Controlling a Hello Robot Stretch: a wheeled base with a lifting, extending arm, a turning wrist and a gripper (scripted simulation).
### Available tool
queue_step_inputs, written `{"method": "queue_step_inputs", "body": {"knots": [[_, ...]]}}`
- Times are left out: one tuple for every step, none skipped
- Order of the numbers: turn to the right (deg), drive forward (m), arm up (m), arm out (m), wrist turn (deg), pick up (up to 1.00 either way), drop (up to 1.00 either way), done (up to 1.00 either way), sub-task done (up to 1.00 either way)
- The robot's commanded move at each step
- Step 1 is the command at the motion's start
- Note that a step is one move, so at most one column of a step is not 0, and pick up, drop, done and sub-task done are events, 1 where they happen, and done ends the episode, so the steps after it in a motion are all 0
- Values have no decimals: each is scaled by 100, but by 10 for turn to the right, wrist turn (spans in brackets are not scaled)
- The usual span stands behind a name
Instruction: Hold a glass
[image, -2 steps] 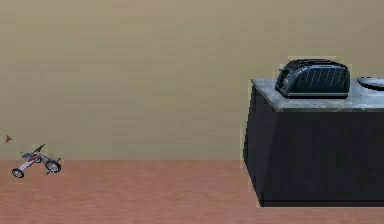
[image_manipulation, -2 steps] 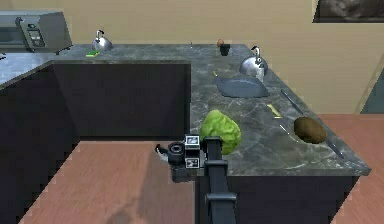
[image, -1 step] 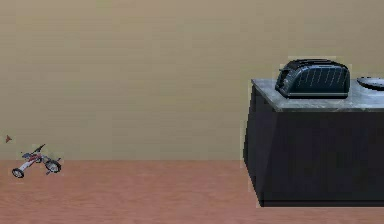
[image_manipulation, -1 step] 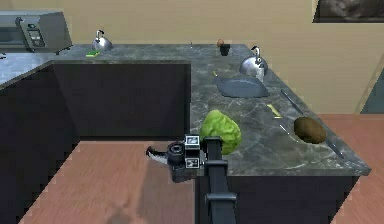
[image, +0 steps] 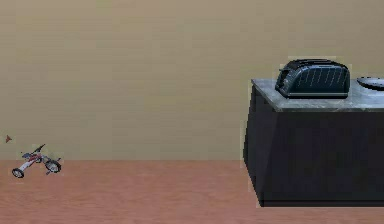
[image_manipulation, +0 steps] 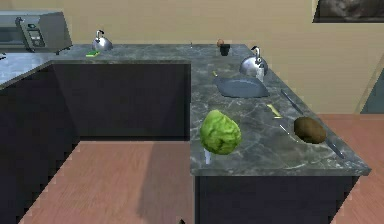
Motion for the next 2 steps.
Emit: {"method": "queue_step_inputs", "body": {"knots": [[0,0,-40,0,0,0,0,0,0],[0,0,0,0,0,100,0,0,0]]}}
